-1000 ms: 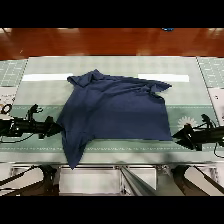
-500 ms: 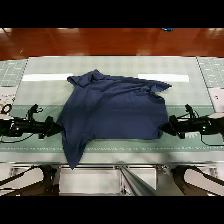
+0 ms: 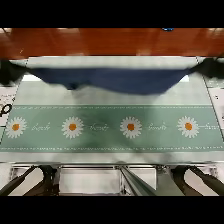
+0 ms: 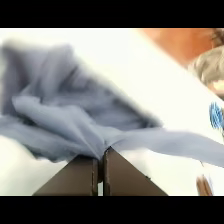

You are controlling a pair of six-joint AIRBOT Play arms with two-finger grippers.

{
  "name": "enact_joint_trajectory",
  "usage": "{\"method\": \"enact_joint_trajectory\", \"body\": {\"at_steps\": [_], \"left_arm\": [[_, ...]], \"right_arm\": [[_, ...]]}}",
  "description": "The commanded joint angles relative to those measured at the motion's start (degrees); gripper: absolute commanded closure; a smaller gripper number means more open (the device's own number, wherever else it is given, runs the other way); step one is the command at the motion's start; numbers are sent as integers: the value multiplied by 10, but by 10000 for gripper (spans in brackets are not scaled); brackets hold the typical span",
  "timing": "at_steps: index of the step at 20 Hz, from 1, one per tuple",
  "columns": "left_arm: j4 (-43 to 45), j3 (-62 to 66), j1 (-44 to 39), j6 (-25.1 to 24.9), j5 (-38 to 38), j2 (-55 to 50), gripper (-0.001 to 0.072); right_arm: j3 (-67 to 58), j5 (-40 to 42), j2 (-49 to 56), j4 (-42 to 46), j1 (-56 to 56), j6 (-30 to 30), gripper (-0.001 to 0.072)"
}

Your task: Fold the shirts.

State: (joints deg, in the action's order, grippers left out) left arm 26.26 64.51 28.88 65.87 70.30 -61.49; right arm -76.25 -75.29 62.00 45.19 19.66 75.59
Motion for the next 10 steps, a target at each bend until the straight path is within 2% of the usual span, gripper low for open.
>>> {"method": "enact_joint_trajectory", "body": {"at_steps": [1,4,6,8,10], "left_arm": [[-4,221,0,53,17,33,684],[24,363,0,80,33,56,684],[68,422,0,95,49,86,684],[151,430,-21,119,42,146,683],[287,430,-87,133,39,207,683]], "right_arm": [[-249,-19,-22,19,-2,37,676],[-402,-61,-25,49,-2,65,676],[-432,-58,-56,52,-2,64,676],[-431,-74,-103,106,-2,67,676],[-426,-97,-150,148,-2,70,676]]}}
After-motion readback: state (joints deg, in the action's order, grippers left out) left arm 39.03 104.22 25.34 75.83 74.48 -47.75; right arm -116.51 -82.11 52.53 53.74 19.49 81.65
